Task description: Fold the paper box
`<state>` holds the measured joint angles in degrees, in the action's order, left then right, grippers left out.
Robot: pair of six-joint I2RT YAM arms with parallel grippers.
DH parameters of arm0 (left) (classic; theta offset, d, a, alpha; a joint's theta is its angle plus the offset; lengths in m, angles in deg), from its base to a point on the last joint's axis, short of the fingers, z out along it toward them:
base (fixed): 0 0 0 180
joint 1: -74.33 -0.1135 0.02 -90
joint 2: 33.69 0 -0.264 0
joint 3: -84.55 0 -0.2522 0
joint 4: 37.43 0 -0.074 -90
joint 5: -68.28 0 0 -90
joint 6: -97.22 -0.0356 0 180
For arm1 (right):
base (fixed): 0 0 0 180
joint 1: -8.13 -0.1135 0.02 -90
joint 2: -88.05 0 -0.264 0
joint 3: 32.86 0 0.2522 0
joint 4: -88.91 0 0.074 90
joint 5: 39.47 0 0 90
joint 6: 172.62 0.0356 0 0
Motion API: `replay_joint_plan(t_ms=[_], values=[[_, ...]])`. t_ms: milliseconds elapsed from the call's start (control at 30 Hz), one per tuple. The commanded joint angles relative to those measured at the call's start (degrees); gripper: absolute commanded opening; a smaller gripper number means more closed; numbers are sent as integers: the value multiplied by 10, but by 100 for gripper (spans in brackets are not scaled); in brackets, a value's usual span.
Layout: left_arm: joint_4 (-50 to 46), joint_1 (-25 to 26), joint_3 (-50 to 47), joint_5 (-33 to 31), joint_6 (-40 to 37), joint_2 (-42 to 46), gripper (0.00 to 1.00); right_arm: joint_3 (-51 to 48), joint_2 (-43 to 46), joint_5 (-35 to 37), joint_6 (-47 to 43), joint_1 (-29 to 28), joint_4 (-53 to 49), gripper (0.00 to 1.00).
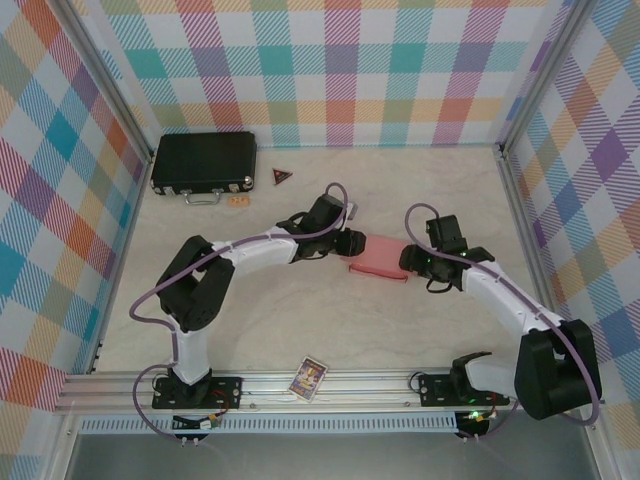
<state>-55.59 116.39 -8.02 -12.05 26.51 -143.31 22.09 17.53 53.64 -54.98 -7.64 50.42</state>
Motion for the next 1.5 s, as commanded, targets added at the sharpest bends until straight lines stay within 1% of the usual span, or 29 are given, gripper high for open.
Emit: replay_joint_plan(t_ms=[0,100,267,400,533,600,700,933,1067,1167,1233,1333,1467], values=[[-5,-6,-21,14,17,-18,46,-20,-14,-14,7,2,29,62],[-3,-6,-25,23,24,-33,42,-23,-38,-16,12,1,42,60],[14,-5,-42,34,43,-39,40,-14,-78,-31,9,1,62,53],[20,-4,-65,25,57,-23,37,-9,-95,-56,-2,2,79,47],[44,-1,-101,15,75,2,36,15,-126,-87,-24,0,79,42],[52,-1,-112,14,80,9,36,29,-144,-104,-34,-2,77,38],[57,0,-122,12,87,15,35,48,-163,-113,-46,-11,73,33],[62,0,-152,-12,109,45,34,94,-212,-138,-78,-28,56,34],[62,0,-173,-53,122,69,35,102,-199,-83,-72,-29,45,35],[55,0,-170,-59,115,78,38,105,-170,-69,-71,-26,43,43],[46,0,-164,-61,109,81,39,111,-158,-68,-73,-17,36,44],[36,0,-158,-67,106,83,40,119,-153,-69,-74,-2,33,42],[36,0,-160,-69,107,86,41,132,-179,-89,-81,3,24,37]])
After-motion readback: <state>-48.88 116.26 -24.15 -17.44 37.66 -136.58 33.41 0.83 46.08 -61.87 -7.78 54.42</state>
